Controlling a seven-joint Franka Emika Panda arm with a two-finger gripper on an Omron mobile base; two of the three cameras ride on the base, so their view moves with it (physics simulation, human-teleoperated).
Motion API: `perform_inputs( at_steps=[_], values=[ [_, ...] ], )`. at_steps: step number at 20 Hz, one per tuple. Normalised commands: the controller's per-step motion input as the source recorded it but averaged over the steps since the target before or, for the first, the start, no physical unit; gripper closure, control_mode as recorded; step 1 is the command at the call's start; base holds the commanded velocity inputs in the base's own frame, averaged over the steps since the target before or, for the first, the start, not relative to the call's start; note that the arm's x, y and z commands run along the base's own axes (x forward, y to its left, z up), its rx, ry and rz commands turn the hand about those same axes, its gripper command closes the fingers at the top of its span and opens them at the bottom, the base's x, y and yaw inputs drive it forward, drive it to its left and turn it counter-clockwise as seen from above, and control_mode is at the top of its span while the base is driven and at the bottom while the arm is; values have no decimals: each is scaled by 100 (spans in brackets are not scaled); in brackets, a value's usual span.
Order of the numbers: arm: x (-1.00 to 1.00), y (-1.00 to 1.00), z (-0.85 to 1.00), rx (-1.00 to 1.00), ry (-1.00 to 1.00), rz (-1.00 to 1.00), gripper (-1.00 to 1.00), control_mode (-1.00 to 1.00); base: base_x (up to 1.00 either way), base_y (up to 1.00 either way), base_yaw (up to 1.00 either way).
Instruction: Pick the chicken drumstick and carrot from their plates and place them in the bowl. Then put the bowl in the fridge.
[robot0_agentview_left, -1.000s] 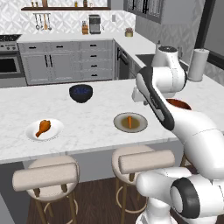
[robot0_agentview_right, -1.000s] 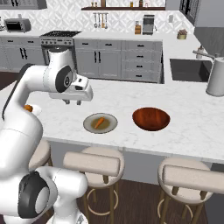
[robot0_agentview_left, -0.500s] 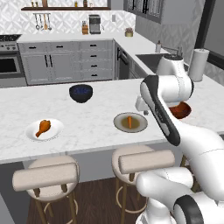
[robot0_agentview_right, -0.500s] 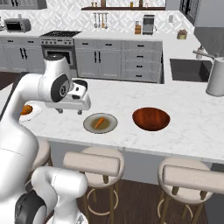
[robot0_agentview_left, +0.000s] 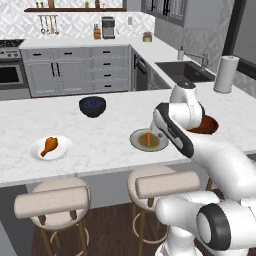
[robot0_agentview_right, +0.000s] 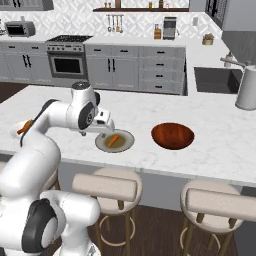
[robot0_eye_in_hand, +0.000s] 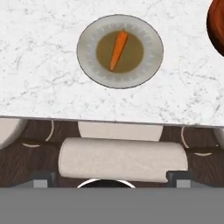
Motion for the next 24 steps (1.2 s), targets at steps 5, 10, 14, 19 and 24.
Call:
perform_inputs(
  at_steps=[5,10,14,19,24],
  values=[
    [100,0,-60,0,1,0,-100,-100,0,0,0],
    [99,-12,-39,0,6,0,-100,-100,0,0,0],
    [94,-3,-33,0,3,0,-100,-100,0,0,0],
    [68,0,-33,0,8,0,-100,-100,0,0,0],
    [29,0,-39,0,1,-3,-100,-100,0,0,0]
  ],
)
